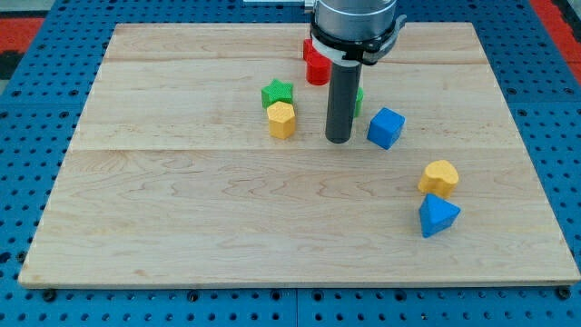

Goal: Move the blue cube to the top left of the yellow heart

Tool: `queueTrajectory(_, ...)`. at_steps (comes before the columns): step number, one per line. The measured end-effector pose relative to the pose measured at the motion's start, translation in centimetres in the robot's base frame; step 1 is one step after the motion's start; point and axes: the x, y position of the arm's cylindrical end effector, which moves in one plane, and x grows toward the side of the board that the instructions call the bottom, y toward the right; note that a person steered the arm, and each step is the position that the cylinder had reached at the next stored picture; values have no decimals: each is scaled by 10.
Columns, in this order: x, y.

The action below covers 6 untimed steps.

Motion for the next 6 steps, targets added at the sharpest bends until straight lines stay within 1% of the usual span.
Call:
queueTrajectory(1, -15, 27)
queueTrajectory(2, -39, 32)
queueTrajectory(3, -41, 72)
queueTrajectory(4, 3, 79)
queueTrajectory(5, -3, 74)
queueTrajectory(6, -27, 50)
